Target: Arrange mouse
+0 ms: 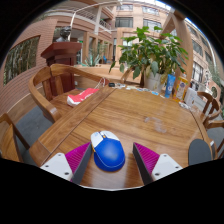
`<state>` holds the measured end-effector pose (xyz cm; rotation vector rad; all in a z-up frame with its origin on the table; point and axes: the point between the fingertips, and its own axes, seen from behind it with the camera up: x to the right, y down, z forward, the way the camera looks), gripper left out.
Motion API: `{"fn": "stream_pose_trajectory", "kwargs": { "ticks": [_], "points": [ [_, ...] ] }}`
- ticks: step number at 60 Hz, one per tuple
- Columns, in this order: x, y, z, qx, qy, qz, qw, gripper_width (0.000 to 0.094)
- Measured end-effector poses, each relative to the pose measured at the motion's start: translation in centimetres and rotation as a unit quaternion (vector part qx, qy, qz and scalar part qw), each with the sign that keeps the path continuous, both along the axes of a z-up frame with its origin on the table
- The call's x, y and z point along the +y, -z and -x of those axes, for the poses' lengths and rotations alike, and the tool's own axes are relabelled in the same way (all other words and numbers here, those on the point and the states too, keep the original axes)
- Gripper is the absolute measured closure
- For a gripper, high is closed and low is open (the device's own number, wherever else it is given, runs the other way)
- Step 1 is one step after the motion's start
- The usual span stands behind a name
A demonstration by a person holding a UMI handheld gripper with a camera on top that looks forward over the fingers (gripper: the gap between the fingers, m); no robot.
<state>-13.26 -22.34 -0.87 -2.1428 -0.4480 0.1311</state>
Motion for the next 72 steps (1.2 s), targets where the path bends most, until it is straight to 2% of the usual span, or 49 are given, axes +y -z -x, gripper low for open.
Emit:
{"fn": "stream_pose_trajectory", "kwargs": {
  "ticks": [9,13,17,18,28,35,38,42,50,54,58,62,65,69,72],
  "points": [
    [2.2,0.0,0.7,-0.001,0.005,-0.002,1.000,0.0147],
    [2.5,0.2,1.1,0.003,0.007,0.002,1.000,0.0234],
    [2.5,0.3,1.7,0.014,0.009,0.011,1.000,0.0375],
    [2.6,0.3,1.7,0.015,0.011,0.012,1.000,0.0360],
    [2.9,0.3,1.6,0.004,0.021,0.009,1.000,0.0520],
    [2.8,0.1,1.6,0.018,0.030,0.022,0.999,0.0572],
    [2.8,-1.5,1.8,0.040,0.029,0.016,0.999,0.0571],
    [2.9,-5.3,1.4,0.054,0.030,-0.014,0.998,0.0571],
    [2.7,-17.8,-1.0,0.127,0.019,-0.100,0.987,0.0569],
    [2.7,-23.5,-5.0,0.141,0.031,-0.154,0.977,0.0571],
    [2.9,-26.8,-10.2,0.135,0.061,-0.193,0.970,0.0570],
    [3.7,-26.5,-16.4,0.105,0.102,-0.207,0.967,0.0571],
    [4.1,-24.2,-21.4,0.078,0.137,-0.201,0.967,0.0572],
    [5.3,-20.6,-26.1,0.054,0.178,-0.156,0.970,0.0573],
    [4.7,-15.0,-29.3,0.044,0.203,-0.120,0.971,0.0574]
  ]
}}
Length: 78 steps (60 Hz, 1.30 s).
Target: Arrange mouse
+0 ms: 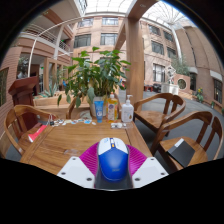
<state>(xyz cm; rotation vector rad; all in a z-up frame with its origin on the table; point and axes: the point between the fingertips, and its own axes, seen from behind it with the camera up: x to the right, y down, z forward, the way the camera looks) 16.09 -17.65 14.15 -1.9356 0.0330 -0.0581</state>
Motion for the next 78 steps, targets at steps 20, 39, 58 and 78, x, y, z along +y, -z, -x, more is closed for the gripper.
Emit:
{"fn": "stream_pose_trajectory", "kwargs": {
  "ticks": [20,39,58,78],
  "points": [
    [-2.0,15.2,-6.8,0.008,0.048,0.149,0.988,0.0450],
    [-5.0,9.9,-5.7,-0.005,0.044,0.122,0.992,0.0080],
    [-13.3,3.1,-4.4,-0.022,0.053,0.091,0.994,0.0082],
    [-19.2,0.0,-4.3,-0.036,0.060,0.077,0.995,0.0082]
  ]
}}
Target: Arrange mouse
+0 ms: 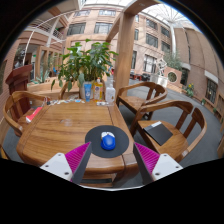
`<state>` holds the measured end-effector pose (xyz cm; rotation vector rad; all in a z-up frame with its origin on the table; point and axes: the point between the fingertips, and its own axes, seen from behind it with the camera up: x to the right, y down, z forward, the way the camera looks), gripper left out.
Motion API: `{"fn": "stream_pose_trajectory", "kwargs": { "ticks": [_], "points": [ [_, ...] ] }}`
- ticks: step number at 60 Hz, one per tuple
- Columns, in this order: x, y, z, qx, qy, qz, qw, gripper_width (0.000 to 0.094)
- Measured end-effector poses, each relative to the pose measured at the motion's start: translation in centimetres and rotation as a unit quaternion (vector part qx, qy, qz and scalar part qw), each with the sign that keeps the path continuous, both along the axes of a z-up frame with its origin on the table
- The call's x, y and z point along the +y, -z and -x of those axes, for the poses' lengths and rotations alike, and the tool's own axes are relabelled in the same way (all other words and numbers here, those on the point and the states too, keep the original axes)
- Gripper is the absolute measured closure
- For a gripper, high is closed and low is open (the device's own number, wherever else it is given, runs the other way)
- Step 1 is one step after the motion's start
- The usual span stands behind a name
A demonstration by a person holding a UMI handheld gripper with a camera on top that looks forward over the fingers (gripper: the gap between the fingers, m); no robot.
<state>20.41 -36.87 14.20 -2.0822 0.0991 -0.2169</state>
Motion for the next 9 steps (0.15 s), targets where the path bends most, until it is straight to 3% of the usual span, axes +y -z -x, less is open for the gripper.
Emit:
{"fn": "stream_pose_trajectory", "kwargs": {
  "ticks": [9],
  "points": [
    [-0.88,-0.26,0.25,-0.007,-0.008,0.003,1.000,0.0083]
  ]
}}
